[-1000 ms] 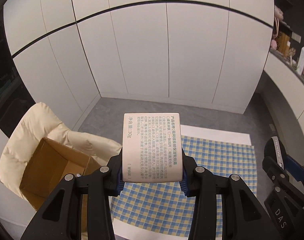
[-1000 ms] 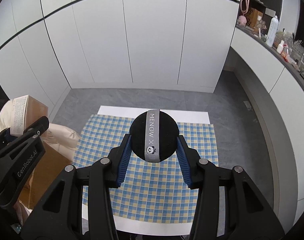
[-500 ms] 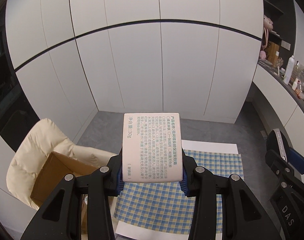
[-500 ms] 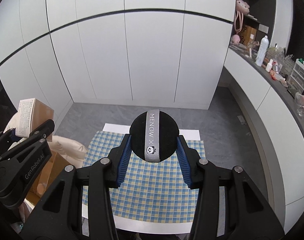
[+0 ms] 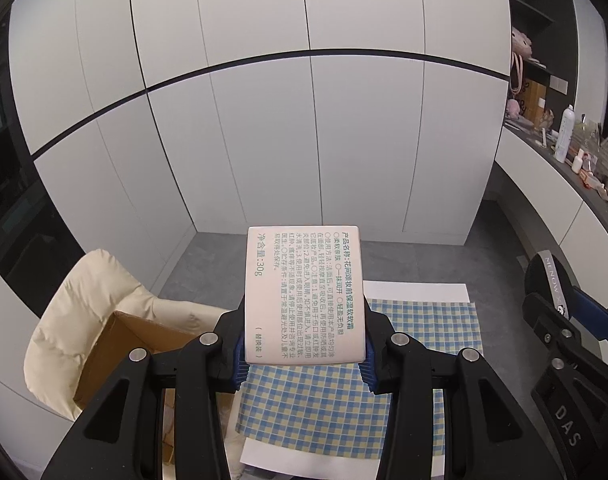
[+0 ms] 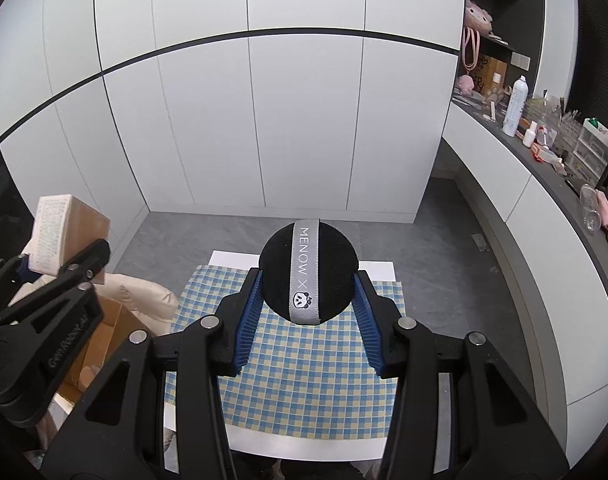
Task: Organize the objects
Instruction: 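Carry the cube box with the left gripper while the right gripper carries the speaker toward the box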
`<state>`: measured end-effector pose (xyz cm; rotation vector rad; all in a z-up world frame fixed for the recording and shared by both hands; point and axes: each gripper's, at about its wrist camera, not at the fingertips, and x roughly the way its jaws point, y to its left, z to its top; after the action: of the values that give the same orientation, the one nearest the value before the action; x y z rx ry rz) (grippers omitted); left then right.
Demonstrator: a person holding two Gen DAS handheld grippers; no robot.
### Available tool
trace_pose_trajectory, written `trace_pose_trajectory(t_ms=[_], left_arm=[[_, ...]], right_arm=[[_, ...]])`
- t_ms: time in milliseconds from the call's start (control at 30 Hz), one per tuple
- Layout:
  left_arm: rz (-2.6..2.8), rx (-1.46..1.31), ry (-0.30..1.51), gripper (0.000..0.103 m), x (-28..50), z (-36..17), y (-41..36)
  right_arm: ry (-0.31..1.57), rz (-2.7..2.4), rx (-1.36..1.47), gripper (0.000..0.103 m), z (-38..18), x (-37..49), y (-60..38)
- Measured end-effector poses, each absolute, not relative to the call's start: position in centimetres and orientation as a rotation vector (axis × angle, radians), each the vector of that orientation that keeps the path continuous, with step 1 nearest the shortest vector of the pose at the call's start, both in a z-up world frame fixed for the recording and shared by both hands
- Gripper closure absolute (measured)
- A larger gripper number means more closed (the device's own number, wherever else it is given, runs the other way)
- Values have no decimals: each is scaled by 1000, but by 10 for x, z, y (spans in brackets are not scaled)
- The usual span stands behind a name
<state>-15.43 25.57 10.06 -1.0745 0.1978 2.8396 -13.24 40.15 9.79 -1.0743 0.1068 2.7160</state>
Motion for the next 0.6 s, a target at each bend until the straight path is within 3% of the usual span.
trace_pose_trajectory(t_ms=[600], left_arm=[[2818,-1093,224,60,-133,84,243]], right_arm=[[118,2695,-1101,56,85,-112,394]])
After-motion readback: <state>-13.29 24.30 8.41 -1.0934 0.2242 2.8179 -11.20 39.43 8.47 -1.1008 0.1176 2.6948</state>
